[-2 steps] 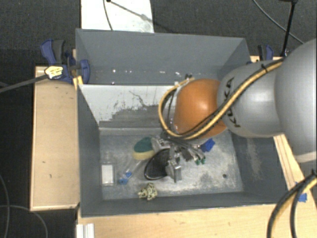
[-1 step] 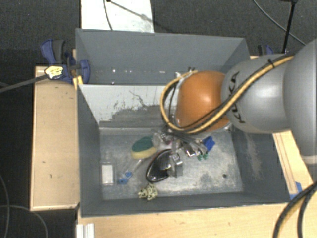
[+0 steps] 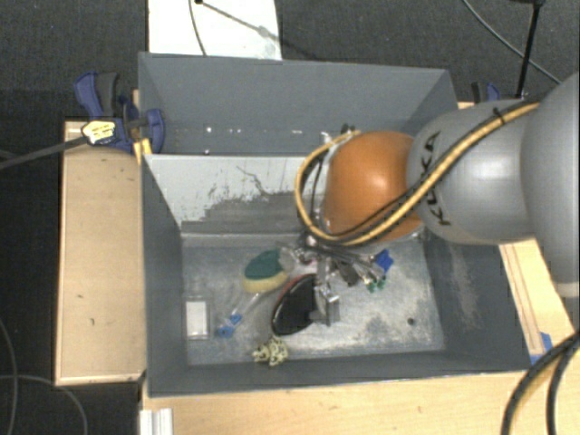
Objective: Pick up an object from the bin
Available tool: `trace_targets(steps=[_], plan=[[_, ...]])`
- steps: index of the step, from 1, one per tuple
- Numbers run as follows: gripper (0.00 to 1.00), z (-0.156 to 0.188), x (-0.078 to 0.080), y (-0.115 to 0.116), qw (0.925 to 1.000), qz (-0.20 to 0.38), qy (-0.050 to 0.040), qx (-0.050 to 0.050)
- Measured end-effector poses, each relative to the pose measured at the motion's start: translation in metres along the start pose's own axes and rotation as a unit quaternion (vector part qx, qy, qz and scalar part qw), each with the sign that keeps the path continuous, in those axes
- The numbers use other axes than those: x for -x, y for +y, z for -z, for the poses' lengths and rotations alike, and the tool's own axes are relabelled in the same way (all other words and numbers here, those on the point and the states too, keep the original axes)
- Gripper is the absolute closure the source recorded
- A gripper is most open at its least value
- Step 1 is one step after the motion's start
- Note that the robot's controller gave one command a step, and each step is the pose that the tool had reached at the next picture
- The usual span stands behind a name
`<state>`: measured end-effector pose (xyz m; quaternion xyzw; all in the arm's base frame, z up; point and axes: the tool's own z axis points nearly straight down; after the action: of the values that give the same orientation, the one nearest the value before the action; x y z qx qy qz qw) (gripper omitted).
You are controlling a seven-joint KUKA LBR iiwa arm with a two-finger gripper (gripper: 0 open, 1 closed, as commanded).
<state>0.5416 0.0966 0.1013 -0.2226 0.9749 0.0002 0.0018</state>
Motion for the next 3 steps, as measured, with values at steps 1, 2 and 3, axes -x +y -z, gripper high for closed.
trace_targets(steps=[1, 2, 3], plan=[[0.0, -0.0287, -0.0023, -0.0031, 0.9982, 0.059, -0.0006, -0.001], [0.0, -0.0266, -0.0011, -0.0037, 0.9985, 0.056, -0.0025, -0.002], [1.0, -0.024, 0.0002, -0.0041, 0.9985, 0.054, -0.0032, -0.002]])
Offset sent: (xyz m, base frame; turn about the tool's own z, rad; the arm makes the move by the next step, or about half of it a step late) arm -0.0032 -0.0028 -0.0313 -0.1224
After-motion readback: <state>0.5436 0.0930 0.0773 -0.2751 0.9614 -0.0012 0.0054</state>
